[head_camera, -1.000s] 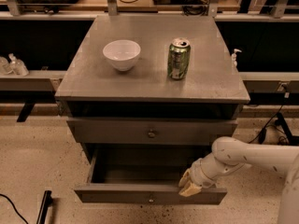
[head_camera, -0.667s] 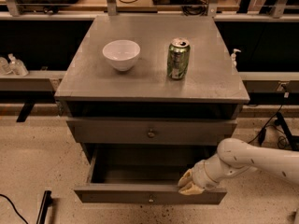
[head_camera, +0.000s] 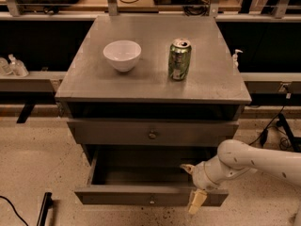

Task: Open middle drawer

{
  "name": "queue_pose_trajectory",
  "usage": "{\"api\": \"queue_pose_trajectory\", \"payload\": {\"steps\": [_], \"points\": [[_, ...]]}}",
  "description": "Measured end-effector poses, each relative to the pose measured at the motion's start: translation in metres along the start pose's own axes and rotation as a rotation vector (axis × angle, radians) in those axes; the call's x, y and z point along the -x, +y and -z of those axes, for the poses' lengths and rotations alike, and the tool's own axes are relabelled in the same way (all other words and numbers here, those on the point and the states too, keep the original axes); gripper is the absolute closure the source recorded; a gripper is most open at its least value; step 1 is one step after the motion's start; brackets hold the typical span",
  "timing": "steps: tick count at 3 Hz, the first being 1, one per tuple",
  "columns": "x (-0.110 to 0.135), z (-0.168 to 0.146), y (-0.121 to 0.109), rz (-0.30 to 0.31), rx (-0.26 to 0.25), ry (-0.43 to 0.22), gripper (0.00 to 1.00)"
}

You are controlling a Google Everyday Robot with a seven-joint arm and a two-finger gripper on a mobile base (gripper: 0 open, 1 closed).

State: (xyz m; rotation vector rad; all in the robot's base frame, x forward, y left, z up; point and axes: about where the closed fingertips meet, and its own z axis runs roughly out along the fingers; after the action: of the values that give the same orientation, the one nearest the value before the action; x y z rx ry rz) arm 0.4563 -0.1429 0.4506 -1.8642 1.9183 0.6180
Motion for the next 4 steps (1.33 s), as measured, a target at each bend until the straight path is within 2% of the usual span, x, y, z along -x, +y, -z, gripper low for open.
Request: {"api": "queue_pose_trajectory", "payload": {"steps": [1, 2, 3, 4], "points": [[0.004, 0.011, -0.012, 0.011, -0.034, 0.032, 0.27], [0.003, 0.019, -0.025, 0.014, -0.065, 0.056, 0.47], [0.004, 0.022, -0.041, 0.019, -0.084, 0.068, 0.64], [-0.004, 0.011, -0.057, 0.008, -0.098, 0.099, 0.66]]}}
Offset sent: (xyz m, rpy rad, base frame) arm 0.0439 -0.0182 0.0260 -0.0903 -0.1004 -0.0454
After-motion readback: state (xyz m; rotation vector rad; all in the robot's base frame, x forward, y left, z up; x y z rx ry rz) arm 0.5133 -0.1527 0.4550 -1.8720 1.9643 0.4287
